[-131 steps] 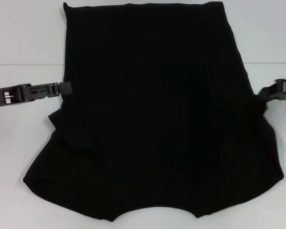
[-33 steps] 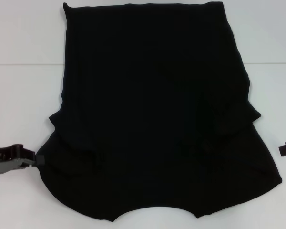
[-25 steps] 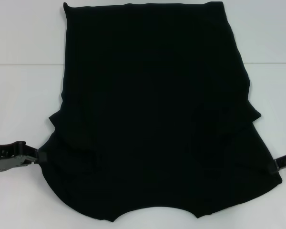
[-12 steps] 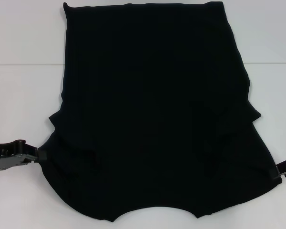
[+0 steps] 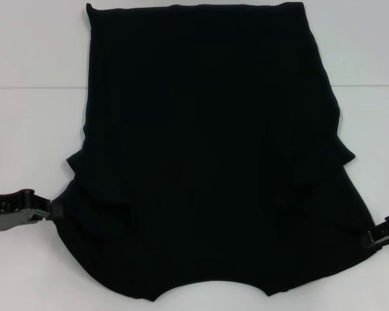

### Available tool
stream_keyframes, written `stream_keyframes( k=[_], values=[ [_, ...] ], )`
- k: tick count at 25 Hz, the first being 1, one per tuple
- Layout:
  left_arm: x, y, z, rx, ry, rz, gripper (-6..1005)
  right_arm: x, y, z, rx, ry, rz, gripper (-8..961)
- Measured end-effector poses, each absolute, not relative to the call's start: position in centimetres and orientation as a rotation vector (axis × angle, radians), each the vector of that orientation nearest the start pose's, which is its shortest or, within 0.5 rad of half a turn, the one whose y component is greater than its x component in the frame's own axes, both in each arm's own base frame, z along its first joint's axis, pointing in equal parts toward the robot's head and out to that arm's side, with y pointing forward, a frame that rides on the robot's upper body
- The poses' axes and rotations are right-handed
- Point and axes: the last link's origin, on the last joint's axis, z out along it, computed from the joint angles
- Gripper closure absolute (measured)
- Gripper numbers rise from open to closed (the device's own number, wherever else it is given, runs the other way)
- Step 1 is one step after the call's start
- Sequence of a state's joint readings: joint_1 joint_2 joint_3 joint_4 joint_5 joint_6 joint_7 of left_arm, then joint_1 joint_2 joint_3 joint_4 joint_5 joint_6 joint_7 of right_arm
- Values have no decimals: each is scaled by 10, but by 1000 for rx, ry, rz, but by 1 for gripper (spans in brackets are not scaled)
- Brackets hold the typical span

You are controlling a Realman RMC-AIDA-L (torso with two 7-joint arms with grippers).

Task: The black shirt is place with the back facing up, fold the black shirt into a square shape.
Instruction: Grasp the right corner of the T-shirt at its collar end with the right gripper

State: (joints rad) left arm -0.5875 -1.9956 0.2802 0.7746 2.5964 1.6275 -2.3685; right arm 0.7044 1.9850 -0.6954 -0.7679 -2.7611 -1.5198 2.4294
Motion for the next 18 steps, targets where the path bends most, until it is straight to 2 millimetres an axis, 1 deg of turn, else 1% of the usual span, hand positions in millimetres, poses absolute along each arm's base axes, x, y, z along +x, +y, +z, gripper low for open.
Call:
stream_keyframes(
  k=[4,8,13,18],
  values=[
    [-331,325,68,-2066,-1968,-397,970,303,361,38,-2281,1679,-280,438],
    [-331,325,68,-2066,-1967,-397,971,297,362,33,-2301,1682,-247,438],
    [-331,325,67,-2067,-1969,-398,971,288,366,30,-2329,1675,-202,439],
    [-331,325,67,-2065,-1972,-399,970,287,366,29,-2333,1680,-209,440]
  ],
)
